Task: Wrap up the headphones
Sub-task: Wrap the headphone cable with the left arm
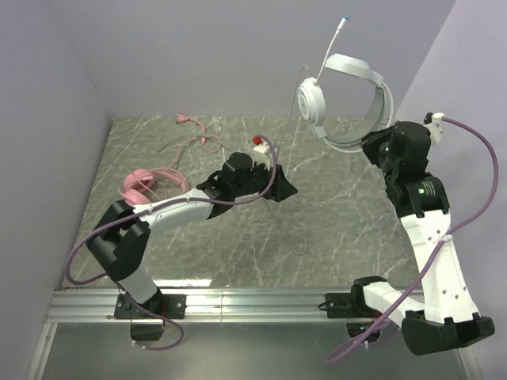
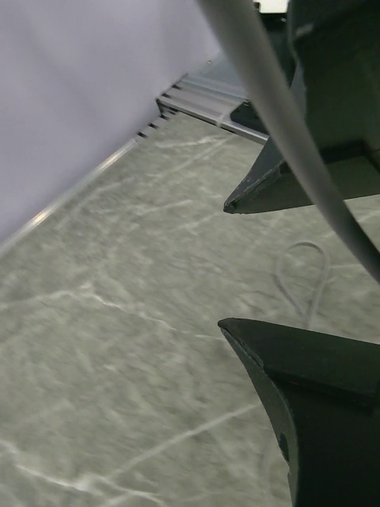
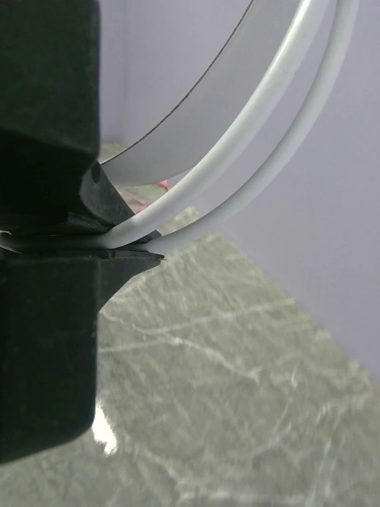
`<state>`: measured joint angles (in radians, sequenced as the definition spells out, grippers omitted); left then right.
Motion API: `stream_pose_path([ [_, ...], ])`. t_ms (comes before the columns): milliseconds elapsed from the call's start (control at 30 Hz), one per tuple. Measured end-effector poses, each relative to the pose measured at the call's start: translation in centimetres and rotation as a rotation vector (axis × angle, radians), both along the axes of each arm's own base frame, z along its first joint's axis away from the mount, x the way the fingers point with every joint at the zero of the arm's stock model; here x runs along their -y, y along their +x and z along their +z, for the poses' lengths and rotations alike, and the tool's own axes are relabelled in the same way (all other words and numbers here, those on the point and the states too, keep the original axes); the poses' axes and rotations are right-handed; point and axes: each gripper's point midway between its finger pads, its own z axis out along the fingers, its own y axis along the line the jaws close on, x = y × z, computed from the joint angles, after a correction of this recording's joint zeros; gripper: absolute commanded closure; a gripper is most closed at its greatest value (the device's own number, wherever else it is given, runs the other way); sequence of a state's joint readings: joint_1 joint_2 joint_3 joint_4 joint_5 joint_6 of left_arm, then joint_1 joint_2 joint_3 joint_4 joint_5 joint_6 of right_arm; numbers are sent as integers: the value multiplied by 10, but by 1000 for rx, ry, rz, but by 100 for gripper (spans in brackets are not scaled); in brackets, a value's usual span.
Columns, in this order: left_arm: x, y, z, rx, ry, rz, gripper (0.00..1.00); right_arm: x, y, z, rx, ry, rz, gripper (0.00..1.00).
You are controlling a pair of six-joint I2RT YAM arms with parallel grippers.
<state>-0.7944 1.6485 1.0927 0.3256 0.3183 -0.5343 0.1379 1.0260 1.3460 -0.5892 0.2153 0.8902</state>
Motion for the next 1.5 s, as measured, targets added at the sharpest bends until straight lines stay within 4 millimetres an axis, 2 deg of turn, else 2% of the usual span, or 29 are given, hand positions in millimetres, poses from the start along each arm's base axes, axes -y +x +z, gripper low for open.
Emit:
stream_pose_path([
  [100,-14,-11,-9,-29,63,19,42,11,-1,-14,-55,-16,-61,100],
  [233,-42,-28,-9,-26,129,68,42,24,-5,-30,-119,-47,-131,100],
  [400,-83,-45,8,20,164,142,41,30,-10,-46,-146,-62,-158,100],
  [533,-98,-44,21,66,171,191,46,24,-12,-54,-166,-73,-116,100],
  [767,-97,-40,-1,32,226,194,44,8,-16,-47,-142,-108,13,100],
  [967,-95,-41,-10,8,249,184,46,13,-30,-29,-82,-101,-8,100],
  [1067,-93,-40,-19,-16,275,177,47,19,-30,-27,-85,-77,-59,100],
  [1167,-90,-40,-25,-31,289,166,49,23,-23,-34,-119,-67,-99,100],
  [1400,-62,-28,-13,-28,282,139,52,26,-13,-62,-201,-62,-135,100],
  [1500,-59,-24,-14,-22,291,151,36,25,-13,-65,-209,-55,-136,100],
])
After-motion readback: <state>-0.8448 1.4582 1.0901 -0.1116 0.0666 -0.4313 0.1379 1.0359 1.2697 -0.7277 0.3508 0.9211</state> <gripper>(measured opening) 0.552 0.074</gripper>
